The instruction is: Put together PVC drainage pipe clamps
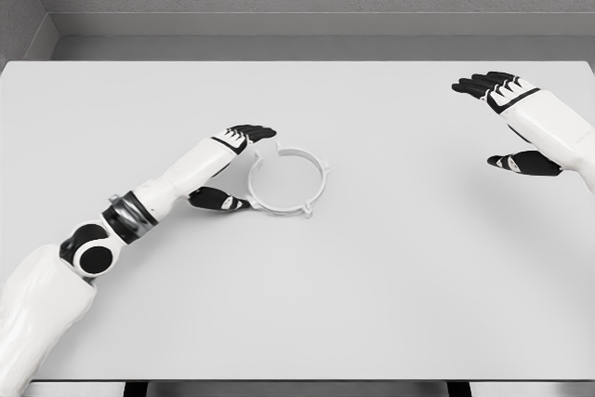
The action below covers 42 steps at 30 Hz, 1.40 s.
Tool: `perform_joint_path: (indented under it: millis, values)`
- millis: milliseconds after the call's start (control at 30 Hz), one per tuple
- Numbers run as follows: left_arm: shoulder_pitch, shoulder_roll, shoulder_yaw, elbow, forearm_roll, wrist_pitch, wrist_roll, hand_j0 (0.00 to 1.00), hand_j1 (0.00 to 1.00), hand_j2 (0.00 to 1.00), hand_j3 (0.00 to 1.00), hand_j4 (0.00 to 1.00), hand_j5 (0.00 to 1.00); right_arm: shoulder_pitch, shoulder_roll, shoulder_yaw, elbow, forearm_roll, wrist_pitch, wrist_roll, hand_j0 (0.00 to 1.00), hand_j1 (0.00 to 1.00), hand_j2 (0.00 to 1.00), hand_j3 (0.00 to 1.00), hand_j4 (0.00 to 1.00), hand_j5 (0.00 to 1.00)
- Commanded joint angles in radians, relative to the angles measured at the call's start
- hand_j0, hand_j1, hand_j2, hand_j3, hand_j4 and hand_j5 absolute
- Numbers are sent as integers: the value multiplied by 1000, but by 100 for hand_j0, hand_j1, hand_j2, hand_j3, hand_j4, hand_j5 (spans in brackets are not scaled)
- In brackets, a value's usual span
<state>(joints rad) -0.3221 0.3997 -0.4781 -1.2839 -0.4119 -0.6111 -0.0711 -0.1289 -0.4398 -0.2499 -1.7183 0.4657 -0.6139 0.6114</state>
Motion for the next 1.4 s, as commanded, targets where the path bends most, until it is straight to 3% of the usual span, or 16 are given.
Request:
perform_joint_path:
  millis: [0,1133,1367]
  values:
    - [0,-4,3,0,7,0,1,100,100,100,100,100,100,0,0,0,-1,-7,3,-1,100,100,100,100,100,100]
    - [-14,-38,15,14,21,0,5,100,100,100,100,100,100,0,1,1,-4,-9,3,-1,100,100,100,100,100,100]
    - [8,1,10,-46,38,0,7,100,100,100,100,100,100,0,1,8,-4,-9,3,-1,100,100,100,100,100,100]
